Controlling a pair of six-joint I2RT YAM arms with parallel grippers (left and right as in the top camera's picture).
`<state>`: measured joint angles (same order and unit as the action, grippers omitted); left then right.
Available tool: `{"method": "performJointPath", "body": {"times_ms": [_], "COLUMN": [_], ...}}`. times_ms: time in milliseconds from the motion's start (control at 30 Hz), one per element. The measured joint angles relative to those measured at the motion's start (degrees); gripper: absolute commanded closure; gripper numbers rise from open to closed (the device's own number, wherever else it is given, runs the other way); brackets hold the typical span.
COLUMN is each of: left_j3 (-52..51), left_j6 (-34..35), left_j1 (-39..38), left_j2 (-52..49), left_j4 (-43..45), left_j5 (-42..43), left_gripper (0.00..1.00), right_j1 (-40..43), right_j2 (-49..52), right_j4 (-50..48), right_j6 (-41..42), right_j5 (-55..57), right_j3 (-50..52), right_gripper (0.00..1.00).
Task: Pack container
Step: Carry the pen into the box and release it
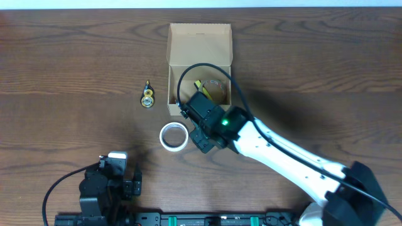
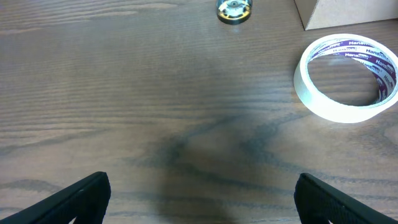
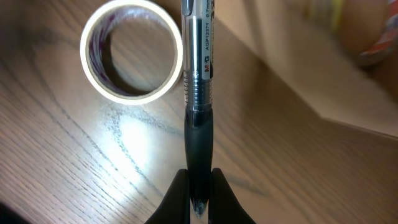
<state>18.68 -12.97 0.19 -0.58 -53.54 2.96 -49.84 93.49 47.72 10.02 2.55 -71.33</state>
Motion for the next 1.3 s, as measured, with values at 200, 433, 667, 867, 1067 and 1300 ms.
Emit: {"method": "performJointPath", "body": {"times_ms": [200,433,667,867,1067,1300], "left_j3": [0.00,0.00,0.00,0.00,0.00,0.00], "left_j6": [0.00,0.00,0.00,-0.02,-0.02,-0.02], "left_j1": [0.00,0.00,0.02,0.02,0.02,0.02], "left_j2": [0.00,0.00,0.00,0.00,0.00,0.00], "left_j4": [0.00,0.00,0.00,0.02,0.00,0.00], "left_j5": [0.00,0.00,0.02,0.00,0.00,0.02], "left_gripper": [0.05,0.05,0.05,0.05,0.05,0.05], "right_j1": [0.17,4.94,10.95,11.41,11.43,12.55], "right_j2": [-1.40,-1.27,2.25,10.40,17.81,20.15], "right_j4": [-1.75,-5.84,-6.32,-3.82,-2.78,-0.81], "right_j6": [-0.72,-3.76,-9.57,-13.03,-15.30,-15.72], "right_j5": [5.73,8.48,8.72,7.80,7.34,7.30], "right_j3": [-0.35,-4.83,-11.78,-17.29,-19.63,-19.67], "right_gripper": [0.99,0.99,0.98,0.99,0.99,0.99]}}
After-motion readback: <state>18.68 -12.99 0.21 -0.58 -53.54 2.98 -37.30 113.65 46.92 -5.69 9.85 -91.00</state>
